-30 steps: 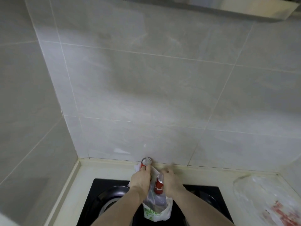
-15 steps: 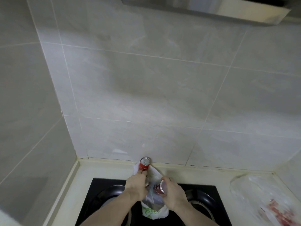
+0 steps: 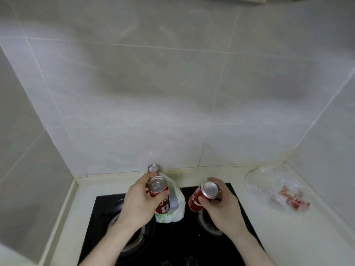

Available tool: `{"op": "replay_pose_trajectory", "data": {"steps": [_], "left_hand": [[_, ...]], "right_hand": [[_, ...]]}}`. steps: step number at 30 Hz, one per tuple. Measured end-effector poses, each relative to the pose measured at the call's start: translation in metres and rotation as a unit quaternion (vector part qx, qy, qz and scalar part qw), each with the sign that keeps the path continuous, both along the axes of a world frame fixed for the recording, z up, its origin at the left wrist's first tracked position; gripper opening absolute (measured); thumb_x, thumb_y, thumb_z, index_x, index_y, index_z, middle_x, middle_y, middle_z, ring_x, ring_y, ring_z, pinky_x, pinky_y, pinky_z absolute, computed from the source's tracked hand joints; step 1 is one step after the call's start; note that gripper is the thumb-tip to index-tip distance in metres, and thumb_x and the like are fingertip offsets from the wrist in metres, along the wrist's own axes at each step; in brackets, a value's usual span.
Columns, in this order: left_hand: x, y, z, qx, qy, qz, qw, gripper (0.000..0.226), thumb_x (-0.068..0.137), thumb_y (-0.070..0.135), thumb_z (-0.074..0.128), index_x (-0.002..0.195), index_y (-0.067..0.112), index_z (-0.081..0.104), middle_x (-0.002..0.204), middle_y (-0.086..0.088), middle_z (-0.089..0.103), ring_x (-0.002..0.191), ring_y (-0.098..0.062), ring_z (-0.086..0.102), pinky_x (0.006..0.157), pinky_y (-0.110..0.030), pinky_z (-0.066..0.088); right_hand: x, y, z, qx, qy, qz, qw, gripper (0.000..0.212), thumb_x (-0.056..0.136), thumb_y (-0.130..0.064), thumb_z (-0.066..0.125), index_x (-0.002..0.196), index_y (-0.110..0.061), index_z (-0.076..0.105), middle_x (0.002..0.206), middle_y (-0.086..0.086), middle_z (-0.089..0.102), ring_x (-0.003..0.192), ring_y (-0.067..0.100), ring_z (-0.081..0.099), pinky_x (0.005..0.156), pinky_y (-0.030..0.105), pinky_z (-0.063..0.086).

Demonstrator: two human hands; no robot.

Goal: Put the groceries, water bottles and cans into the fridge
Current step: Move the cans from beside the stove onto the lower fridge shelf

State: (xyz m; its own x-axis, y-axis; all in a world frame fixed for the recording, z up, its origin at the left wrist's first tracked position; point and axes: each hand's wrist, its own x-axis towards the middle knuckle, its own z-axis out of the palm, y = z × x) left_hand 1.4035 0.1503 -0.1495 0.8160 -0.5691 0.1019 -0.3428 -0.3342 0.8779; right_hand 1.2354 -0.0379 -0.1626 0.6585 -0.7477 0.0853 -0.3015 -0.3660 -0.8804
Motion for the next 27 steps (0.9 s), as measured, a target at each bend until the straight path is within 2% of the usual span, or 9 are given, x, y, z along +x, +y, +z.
{"op": "replay_pose_trajectory", "data": {"steps": [4,8,10,15,21,25,27], "left_hand": [[-0.036,0.009,0.021,-0.03,0.013,-0.035,0.999,0.04,0.076,0.022,0.087,0.106,0.04,0.068,0.094,0.016,0.075,0.089,-0.004,0.071,0.072,-0.02,0.054],[-0.06,0.002,0.029,-0.032,0.017,-0.059,0.998,0.043,0.074,0.027,0.089,0.108,0.043,0.067,0.097,0.018,0.074,0.093,-0.006,0.07,0.073,-0.021,0.055],[-0.071,-0.004,0.031,-0.031,0.015,-0.069,0.997,0.046,0.071,0.03,0.091,0.109,0.042,0.067,0.099,0.019,0.073,0.095,-0.005,0.069,0.073,-0.021,0.054],[-0.102,-0.032,0.042,-0.025,0.003,-0.101,0.995,0.051,0.063,0.032,0.096,0.102,0.041,0.065,0.099,0.023,0.072,0.094,-0.003,0.068,0.084,-0.03,0.053],[-0.162,-0.08,0.056,-0.014,-0.007,-0.2,0.98,0.051,0.06,0.021,0.098,0.097,0.033,0.064,0.09,0.025,0.073,0.085,0.001,0.069,0.071,-0.011,0.05],[-0.221,-0.117,0.064,-0.009,0.003,-0.272,0.962,0.052,0.059,0.018,0.098,0.098,0.032,0.066,0.093,0.018,0.076,0.085,-0.001,0.071,0.08,-0.029,0.054],[-0.259,-0.136,0.066,-0.008,0.008,-0.301,0.954,0.054,0.059,0.016,0.097,0.1,0.03,0.067,0.093,0.016,0.076,0.084,-0.003,0.072,0.081,-0.034,0.056]], "right_hand": [[-0.042,0.008,0.017,0.023,-0.021,-0.006,1.0,0.058,0.074,-0.014,0.087,0.119,-0.042,0.063,0.108,-0.021,0.073,0.101,0.0,0.07,0.089,0.026,0.058],[-0.082,0.013,0.032,0.027,-0.028,-0.023,0.999,0.057,0.075,-0.014,0.087,0.116,-0.045,0.064,0.108,-0.021,0.074,0.103,0.002,0.07,0.092,0.028,0.057],[-0.1,0.015,0.036,0.022,-0.021,-0.039,0.999,0.058,0.075,-0.016,0.088,0.117,-0.046,0.063,0.107,-0.023,0.073,0.102,0.0,0.07,0.089,0.025,0.057],[-0.148,0.016,0.048,0.018,-0.016,-0.084,0.996,0.058,0.075,-0.018,0.088,0.119,-0.045,0.061,0.106,-0.029,0.072,0.101,-0.004,0.068,0.087,0.018,0.056],[-0.225,0.011,0.055,0.025,-0.019,-0.165,0.986,0.06,0.075,-0.024,0.089,0.121,-0.048,0.06,0.108,-0.03,0.07,0.104,-0.003,0.067,0.09,0.02,0.055],[-0.293,0.007,0.06,0.016,-0.02,-0.232,0.972,0.062,0.071,-0.029,0.089,0.122,-0.05,0.059,0.113,-0.03,0.069,0.108,-0.001,0.065,0.094,0.027,0.056],[-0.333,0.006,0.061,0.011,-0.02,-0.264,0.964,0.063,0.07,-0.029,0.088,0.122,-0.049,0.059,0.115,-0.029,0.068,0.109,0.0,0.065,0.093,0.028,0.057]]}}
